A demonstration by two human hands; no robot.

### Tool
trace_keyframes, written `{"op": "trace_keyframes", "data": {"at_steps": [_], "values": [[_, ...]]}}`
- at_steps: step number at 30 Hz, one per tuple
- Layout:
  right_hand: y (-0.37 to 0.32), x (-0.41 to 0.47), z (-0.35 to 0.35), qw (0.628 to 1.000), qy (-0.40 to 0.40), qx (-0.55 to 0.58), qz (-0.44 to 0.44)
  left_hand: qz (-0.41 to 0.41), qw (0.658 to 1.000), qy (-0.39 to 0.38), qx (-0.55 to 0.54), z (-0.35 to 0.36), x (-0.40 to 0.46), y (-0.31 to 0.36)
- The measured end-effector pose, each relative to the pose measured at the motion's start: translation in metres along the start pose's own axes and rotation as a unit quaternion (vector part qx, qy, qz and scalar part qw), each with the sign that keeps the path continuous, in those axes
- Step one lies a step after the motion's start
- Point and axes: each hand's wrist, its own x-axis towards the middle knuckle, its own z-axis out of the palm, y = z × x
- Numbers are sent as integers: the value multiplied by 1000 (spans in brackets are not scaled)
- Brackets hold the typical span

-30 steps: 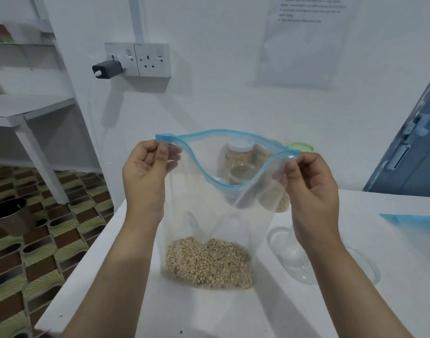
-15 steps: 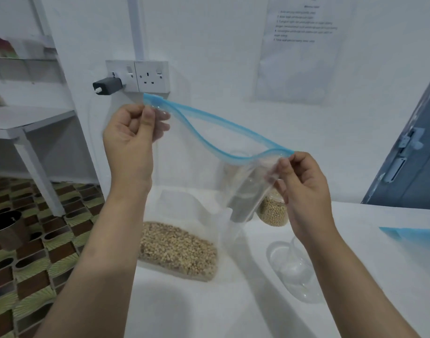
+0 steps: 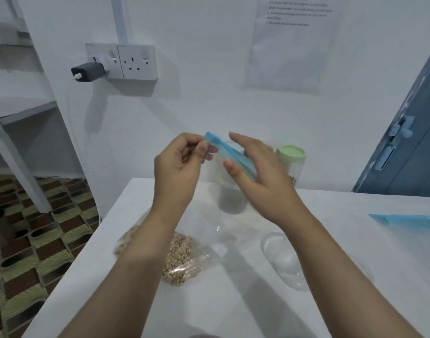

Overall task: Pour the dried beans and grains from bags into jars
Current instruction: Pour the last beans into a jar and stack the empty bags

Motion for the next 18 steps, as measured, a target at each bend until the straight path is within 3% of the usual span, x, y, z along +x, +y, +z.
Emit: {"op": "trace_keyframes", "data": {"at_steps": [5,10,14,18], "values": [[2,10,17,996,82,44,-1,30,998,2,59,0,-3,-5],[10,7,27,984,157,79,34,58,977,-77,193,-23,-13,-22],[13,7,23,974,190,105,67,-3,968,-106,229,-52,-39,-58],[13,9,18,970,206,104,70,-98,973,-93,187,-74,-65,-91]]}}
